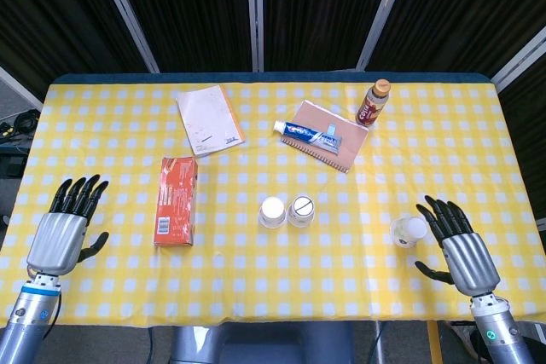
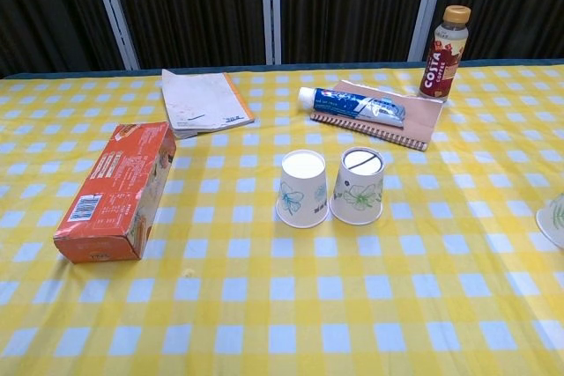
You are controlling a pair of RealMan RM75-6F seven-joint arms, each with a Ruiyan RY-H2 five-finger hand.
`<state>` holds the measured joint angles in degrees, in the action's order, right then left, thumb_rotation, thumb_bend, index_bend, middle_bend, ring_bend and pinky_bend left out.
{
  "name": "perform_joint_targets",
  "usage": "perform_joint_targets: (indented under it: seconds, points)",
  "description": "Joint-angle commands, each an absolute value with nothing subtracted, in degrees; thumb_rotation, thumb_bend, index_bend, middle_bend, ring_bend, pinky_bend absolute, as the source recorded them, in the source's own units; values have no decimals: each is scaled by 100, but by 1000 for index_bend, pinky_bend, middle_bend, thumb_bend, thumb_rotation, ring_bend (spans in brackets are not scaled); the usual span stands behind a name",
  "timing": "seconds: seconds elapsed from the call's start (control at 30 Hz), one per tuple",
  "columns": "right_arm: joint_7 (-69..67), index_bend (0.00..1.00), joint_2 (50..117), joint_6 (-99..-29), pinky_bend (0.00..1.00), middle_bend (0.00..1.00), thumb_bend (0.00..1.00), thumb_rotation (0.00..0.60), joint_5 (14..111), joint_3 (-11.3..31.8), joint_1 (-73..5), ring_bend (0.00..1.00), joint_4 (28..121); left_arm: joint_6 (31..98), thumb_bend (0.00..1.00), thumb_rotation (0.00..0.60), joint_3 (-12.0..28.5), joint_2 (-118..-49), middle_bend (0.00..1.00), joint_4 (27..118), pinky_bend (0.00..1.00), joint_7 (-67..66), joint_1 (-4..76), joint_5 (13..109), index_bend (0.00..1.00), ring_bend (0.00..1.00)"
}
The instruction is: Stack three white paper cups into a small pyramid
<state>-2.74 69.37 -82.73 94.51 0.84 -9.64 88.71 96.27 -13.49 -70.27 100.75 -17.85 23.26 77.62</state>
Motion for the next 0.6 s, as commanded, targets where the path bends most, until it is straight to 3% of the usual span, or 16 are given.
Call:
perform_joint_targets:
  seconds: [0.03,0.3,0.6]
  points:
    - [141,93,6881,-7803,0,0,43,600,9132,206,-1198,0,9099,9560,305,600,-1311,-6888,0,9906,0,-1412,2182,7822,0,0]
    - [808,113,6838,-7042,0,0,89,600,8455,364,-1495,0,9498,9453,305,600,-1111,-6760,0,9831,0,-1156,2033,7957,0,0]
    - [850,178,6931,-6644,0,0,144,600,7991,450,-1667,0,9271,9270,305,600,-900,-6778,0,9787,0,-1223,1861,8162,0,0]
